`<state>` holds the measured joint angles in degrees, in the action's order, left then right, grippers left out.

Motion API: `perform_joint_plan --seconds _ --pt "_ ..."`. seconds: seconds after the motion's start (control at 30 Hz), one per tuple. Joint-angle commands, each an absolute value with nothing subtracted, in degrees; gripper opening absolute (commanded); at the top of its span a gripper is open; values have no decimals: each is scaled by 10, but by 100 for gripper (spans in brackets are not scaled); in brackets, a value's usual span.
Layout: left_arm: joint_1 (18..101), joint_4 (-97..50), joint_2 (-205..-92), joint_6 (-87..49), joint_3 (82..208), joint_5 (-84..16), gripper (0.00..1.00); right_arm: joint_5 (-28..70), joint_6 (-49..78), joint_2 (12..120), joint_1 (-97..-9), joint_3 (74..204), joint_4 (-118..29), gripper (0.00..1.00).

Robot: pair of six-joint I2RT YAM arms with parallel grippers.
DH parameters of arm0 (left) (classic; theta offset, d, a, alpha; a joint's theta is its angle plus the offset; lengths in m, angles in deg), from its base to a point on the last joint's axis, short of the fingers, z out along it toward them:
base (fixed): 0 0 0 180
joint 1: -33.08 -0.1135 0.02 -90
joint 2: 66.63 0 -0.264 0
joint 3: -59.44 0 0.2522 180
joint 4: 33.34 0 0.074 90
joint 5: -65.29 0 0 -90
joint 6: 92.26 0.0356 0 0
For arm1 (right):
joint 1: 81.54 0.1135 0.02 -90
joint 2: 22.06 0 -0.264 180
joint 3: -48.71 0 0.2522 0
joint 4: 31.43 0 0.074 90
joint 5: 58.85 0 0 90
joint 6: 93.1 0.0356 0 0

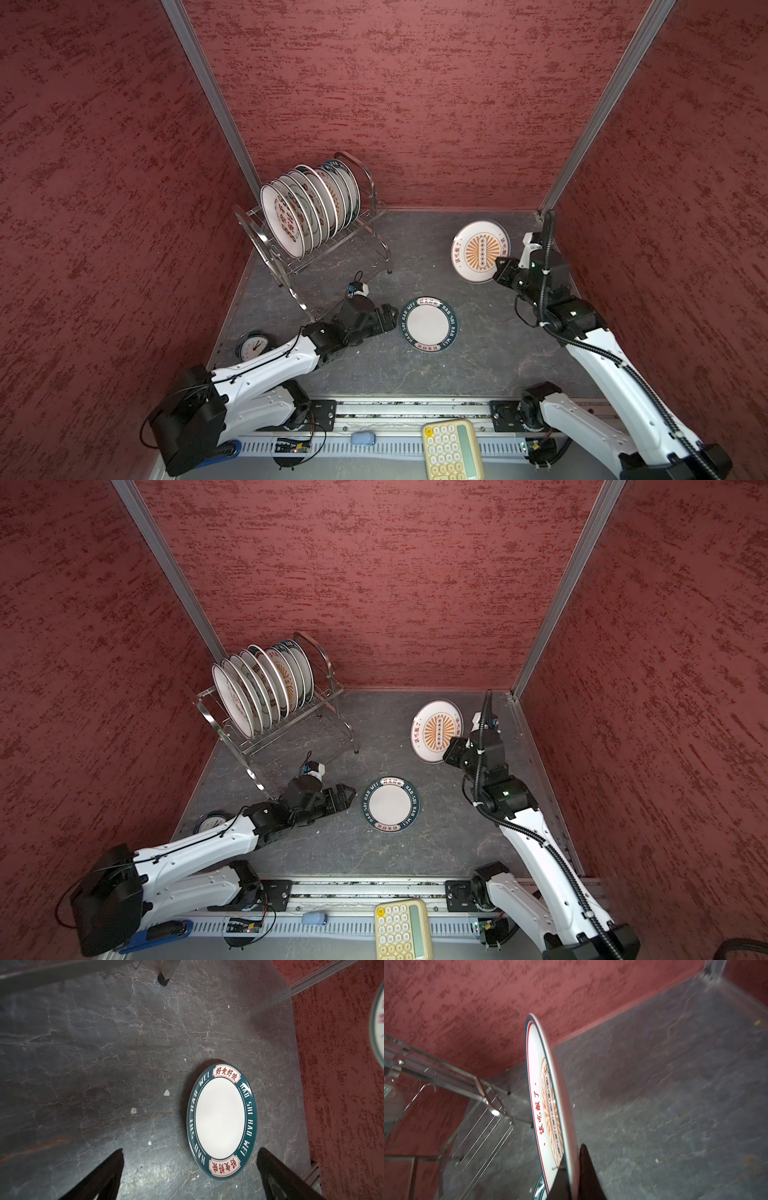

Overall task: Unload the plates from the dish rack
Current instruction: 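Carry the orange-sunburst plate toward the green-rimmed plate with the right gripper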

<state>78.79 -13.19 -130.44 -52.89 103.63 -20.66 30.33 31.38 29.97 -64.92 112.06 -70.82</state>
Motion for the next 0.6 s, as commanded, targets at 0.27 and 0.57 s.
perform_joint_plan --seconds 0.27,0.57 --pt "791 -278 -1405 -531 1079 -271 99 15 397 303 -655 1024 -594 0" --pt "785 -335 -1436 -538 1101 -315 93 -56 398 335 -656 985 -541 0"
